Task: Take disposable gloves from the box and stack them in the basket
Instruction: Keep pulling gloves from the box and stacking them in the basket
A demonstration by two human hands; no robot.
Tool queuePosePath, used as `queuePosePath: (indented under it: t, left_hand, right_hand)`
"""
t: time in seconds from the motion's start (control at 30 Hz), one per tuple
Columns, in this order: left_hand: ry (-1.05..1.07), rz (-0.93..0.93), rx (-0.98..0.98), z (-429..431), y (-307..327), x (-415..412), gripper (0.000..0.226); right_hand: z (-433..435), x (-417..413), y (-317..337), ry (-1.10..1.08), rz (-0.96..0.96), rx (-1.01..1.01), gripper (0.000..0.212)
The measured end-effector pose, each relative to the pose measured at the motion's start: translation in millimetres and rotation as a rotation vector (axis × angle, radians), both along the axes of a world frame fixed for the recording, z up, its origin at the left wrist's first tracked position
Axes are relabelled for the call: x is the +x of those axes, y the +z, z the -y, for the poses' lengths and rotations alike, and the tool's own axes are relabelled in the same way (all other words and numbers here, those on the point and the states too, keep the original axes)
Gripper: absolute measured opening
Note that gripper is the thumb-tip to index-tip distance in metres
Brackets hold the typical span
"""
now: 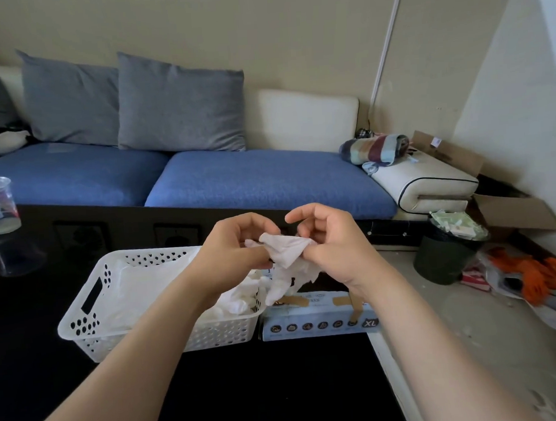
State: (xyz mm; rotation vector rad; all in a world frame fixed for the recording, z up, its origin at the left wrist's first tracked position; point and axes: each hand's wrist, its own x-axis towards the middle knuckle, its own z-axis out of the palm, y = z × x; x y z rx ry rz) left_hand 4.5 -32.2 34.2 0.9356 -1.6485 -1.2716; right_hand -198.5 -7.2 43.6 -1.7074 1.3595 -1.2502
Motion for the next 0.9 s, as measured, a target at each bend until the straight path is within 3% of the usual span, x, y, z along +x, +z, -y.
queuePosePath:
  t: [0.13, 0.27, 0.37, 0.57, 0.7, 0.9]
  left_hand:
    - [-0.060, -0.049, 0.113, 0.1, 1.1, 0.9, 0.018]
    - [-0.080, 0.027, 0.178, -1.2, -0.8, -2.8, 0.044]
    - [-0.074, 0.060, 0.156, -1.2, -4.8, -3.2, 0.027]
    - [0.035, 0.054, -0.021, 4.5, -6.3, -2.7, 0.009]
    - [0.051, -0.035, -0.060, 5.4, -6.8, -1.9, 0.020]
    - [0.046, -0.142, 0.099, 2.8, -2.5, -3.3, 0.052]
  right_hand:
    - [-0.2, 1.6, 0.7, -0.001, 0.001, -0.028, 0.034]
    - [-1.4, 5.1, 2.7, -0.018, -0.009, -0.032, 0.040]
    - [-3.5, 7.9, 3.2, 0.009, -0.030, -0.012, 0.047]
    - [-2.0, 13.6, 4.9, -0.021, 0.068, 0.173, 0.026]
    - [-4.1, 10.7, 4.2, -0.030, -0.024, 0.379, 0.027]
    - [-0.8, 4.6, -0.7, -0.075, -0.005, 0.229, 0.023]
